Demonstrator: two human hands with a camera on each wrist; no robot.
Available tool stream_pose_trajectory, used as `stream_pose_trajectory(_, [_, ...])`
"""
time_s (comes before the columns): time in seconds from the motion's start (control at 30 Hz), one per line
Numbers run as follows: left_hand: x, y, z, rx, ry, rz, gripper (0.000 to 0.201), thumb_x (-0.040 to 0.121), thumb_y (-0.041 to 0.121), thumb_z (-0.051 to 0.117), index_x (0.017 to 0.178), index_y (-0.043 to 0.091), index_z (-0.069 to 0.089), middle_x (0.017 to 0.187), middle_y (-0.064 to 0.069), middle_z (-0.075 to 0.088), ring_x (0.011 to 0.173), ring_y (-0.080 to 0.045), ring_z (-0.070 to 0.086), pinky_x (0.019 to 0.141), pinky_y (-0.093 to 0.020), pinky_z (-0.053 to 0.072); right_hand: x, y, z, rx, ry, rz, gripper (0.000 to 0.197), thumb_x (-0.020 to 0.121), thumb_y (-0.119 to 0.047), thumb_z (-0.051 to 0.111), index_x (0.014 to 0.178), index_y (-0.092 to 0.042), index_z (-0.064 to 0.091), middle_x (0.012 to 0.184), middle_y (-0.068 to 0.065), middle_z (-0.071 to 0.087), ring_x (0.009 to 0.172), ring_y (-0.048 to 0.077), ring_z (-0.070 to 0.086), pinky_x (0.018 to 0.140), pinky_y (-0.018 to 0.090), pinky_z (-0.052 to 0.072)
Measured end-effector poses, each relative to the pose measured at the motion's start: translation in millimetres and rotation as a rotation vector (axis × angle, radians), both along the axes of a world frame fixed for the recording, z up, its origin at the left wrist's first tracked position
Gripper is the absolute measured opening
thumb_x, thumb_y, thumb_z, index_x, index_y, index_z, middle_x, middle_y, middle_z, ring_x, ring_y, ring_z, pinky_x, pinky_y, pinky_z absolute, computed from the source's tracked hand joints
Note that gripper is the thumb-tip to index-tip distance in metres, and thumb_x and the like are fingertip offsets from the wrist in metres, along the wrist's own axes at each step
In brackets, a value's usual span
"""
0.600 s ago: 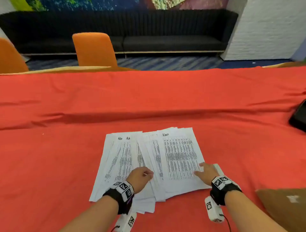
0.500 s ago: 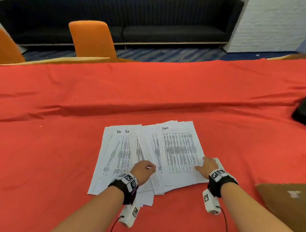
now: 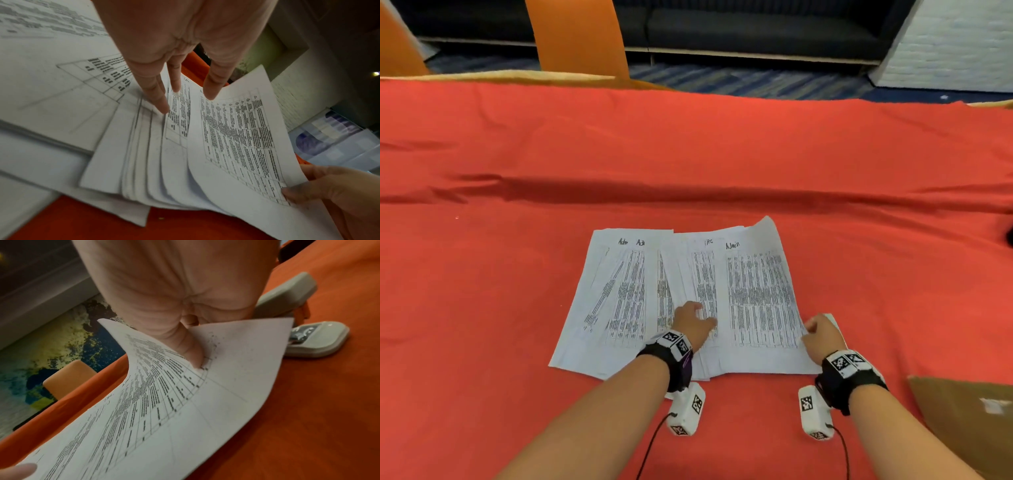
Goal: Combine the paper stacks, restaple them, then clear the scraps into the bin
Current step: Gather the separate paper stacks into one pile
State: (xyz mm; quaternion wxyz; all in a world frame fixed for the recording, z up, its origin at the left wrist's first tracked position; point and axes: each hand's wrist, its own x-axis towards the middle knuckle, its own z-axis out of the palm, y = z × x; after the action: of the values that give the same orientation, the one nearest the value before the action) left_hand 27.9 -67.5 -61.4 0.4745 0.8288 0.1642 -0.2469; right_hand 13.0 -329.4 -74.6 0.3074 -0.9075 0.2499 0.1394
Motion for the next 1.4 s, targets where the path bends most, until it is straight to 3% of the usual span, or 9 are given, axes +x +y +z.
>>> stream_pose_trajectory(0.13, [4.6, -8.0, -1.0, -0.042, -0.002, 0.107, 0.062, 0.088, 0.023, 0.062, 0.141, 0.010, 0.034, 0.141, -0.009, 0.043, 0.123, -0.022, 0.048, 0.090, -0.023, 0.036, -2.4, -0.1, 2.0, 0.072, -0.037, 0.011, 0.028, 0.080, 0.011, 0.044, 0.075, -0.016, 0.048, 0.079, 0.002, 0.052, 0.073, 0.021, 0.048, 0.055, 0.024, 0.032])
stream_pose_trajectory(0.3, [10.6, -13.9, 0.6, -0.124, 0.014, 0.139, 0.066, 0.089, 0.026, 0.062, 0.143, 0.005, 0.031, 0.135, -0.010, 0.048, 0.121, -0.024, 0.050, 0.095, -0.027, 0.040, -1.4, 5.0, 5.7, 0.141, -0.085, 0.028, 0.035, 0.079, 0.013, 0.045, 0.070, -0.021, 0.047, 0.077, -0.003, 0.052, 0.078, 0.020, 0.050, 0.056, 0.017, 0.033])
stream_pose_trajectory(0.47, [8.8, -15.0, -3.7, 0.002, -0.062, 0.021, 0.014, 0.092, 0.012, 0.052, 0.106, 0.011, 0.053, 0.109, -0.008, 0.058, 0.095, -0.019, 0.055, 0.080, -0.026, 0.044, 1.3, 8.2, 11.8, 0.222, -0.054, 0.082, 0.033, 0.077, 0.012, 0.058, 0.071, -0.020, 0.050, 0.078, -0.001, 0.052, 0.077, 0.018, 0.051, 0.056, 0.019, 0.035])
stream_pose_trajectory(0.6, [-3.0, 2.3, 4.3, -0.022, -0.117, 0.052, 0.023, 0.095, 0.004, 0.040, 0.112, 0.007, 0.055, 0.096, -0.001, 0.056, 0.082, -0.014, 0.052, 0.067, -0.020, 0.044, 6.2, 11.0, 12.3, 0.312, -0.055, 0.009, 0.026, 0.079, -0.008, 0.072, 0.095, -0.015, 0.052, 0.093, 0.000, 0.058, 0.088, 0.022, 0.057, 0.068, 0.028, 0.043])
stream_pose_trajectory(0.73, [-16.9, 28.5, 13.0, -0.137, -0.117, 0.042, 0.034, 0.094, 0.003, 0.039, 0.125, 0.011, 0.053, 0.116, 0.001, 0.056, 0.102, -0.015, 0.052, 0.085, -0.022, 0.040, 15.8, 30.3, 27.5, 0.439, -0.053, -0.018, 0.032, 0.083, -0.029, 0.072, 0.106, -0.015, 0.054, 0.100, -0.005, 0.062, 0.091, 0.012, 0.059, 0.077, 0.028, 0.047])
stream_pose_trajectory(0.87, [-22.2, 49.0, 15.3, -0.241, -0.094, 0.031, 0.040, 0.094, 0.001, 0.037, 0.128, 0.014, 0.053, 0.121, 0.001, 0.059, 0.108, -0.014, 0.055, 0.081, -0.016, 0.044, 23.5, 51.1, 33.6, 0.667, -0.021, -0.077, 0.036, 0.082, -0.017, 0.073, 0.116, -0.010, 0.063, 0.113, 0.009, 0.070, 0.098, 0.024, 0.068, 0.090, 0.039, 0.052])
stream_pose_trajectory(0.97, [-17.8, 56.5, 14.2, -0.252, -0.050, -0.032, 0.046, 0.091, -0.002, 0.035, 0.130, 0.015, 0.050, 0.122, -0.004, 0.060, 0.108, -0.021, 0.059, 0.093, -0.031, 0.050, 25.0, 57.6, 31.6, 0.690, 0.045, -0.120, 0.028, 0.081, -0.005, 0.072, 0.108, -0.011, 0.067, 0.115, 0.015, 0.070, 0.102, 0.030, 0.067, 0.099, 0.049, 0.048])
stream_pose_trajectory(1.17, [-5.3, 52.5, 10.2, -0.090, -0.072, -0.223, 0.033, 0.093, 0.002, 0.038, 0.121, 0.010, 0.052, 0.117, -0.006, 0.058, 0.101, -0.016, 0.054, 0.092, -0.028, 0.045, 7.4, 36.0, 40.6, 0.510, -0.116, -0.178, 0.025, 0.080, -0.006, 0.072, 0.094, -0.025, 0.066, 0.100, 0.004, 0.073, 0.095, 0.028, 0.069, 0.094, 0.050, 0.051])
stream_pose_trajectory(1.4, [17.0, 32.1, 4.4, 0.145, -0.112, -0.278, 0.040, 0.094, 0.016, 0.049, 0.134, 0.010, 0.044, 0.142, -0.011, 0.029, 0.122, -0.021, 0.047, 0.103, -0.024, 0.036, -21.3, -9.1, 47.0, 0.510, -0.268, -0.351, 0.026, 0.081, -0.003, 0.071, 0.106, -0.009, 0.066, 0.098, 0.012, 0.071, 0.085, 0.026, 0.068, 0.087, 0.043, 0.053])
